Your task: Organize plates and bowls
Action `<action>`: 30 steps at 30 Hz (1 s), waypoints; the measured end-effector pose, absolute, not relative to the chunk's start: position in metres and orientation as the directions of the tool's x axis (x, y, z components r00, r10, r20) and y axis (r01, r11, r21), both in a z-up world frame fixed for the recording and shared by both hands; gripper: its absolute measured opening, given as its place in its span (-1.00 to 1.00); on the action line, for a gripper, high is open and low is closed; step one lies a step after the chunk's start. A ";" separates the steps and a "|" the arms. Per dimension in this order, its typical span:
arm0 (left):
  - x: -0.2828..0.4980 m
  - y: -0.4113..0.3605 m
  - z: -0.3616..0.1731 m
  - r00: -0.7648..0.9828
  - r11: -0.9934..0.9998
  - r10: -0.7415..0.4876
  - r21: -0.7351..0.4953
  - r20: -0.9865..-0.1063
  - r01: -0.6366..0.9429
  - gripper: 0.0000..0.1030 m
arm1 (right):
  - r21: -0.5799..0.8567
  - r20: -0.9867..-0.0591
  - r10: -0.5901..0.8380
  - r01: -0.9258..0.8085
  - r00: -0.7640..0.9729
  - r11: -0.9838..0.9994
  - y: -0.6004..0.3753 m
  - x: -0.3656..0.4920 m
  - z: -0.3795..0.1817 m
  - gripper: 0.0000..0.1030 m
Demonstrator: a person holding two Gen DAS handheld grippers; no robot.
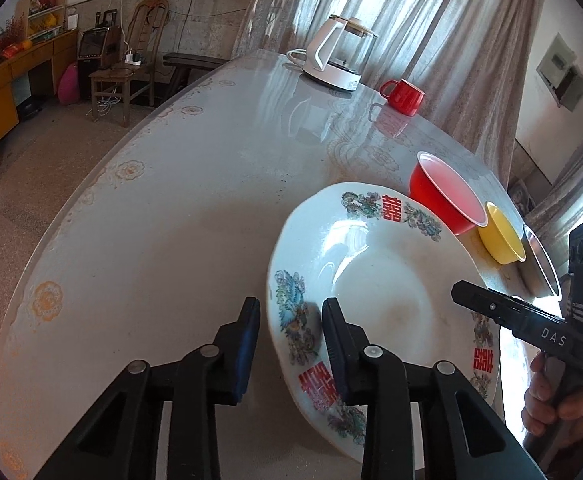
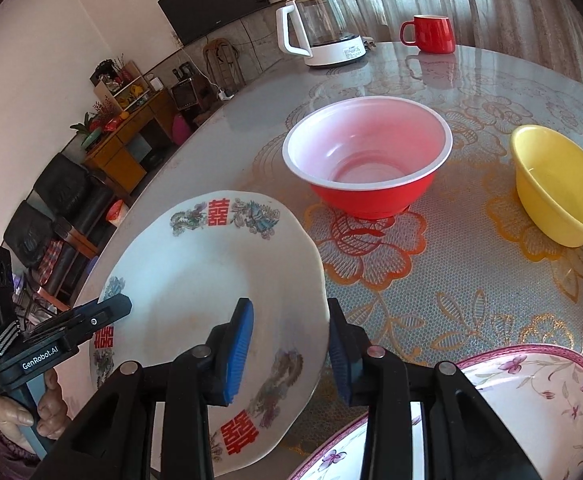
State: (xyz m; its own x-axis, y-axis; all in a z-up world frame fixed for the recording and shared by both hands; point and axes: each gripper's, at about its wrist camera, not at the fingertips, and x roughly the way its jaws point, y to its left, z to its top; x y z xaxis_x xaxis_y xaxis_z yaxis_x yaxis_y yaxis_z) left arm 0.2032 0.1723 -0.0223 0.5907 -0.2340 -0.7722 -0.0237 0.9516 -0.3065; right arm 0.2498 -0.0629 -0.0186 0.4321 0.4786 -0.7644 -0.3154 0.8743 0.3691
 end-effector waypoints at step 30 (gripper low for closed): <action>0.213 0.160 -0.025 0.552 0.956 -0.258 -0.292 -0.793 0.028 -0.43 | 0.282 -0.816 0.433 -0.390 0.383 0.877 -0.056 0.251 -0.022 -0.19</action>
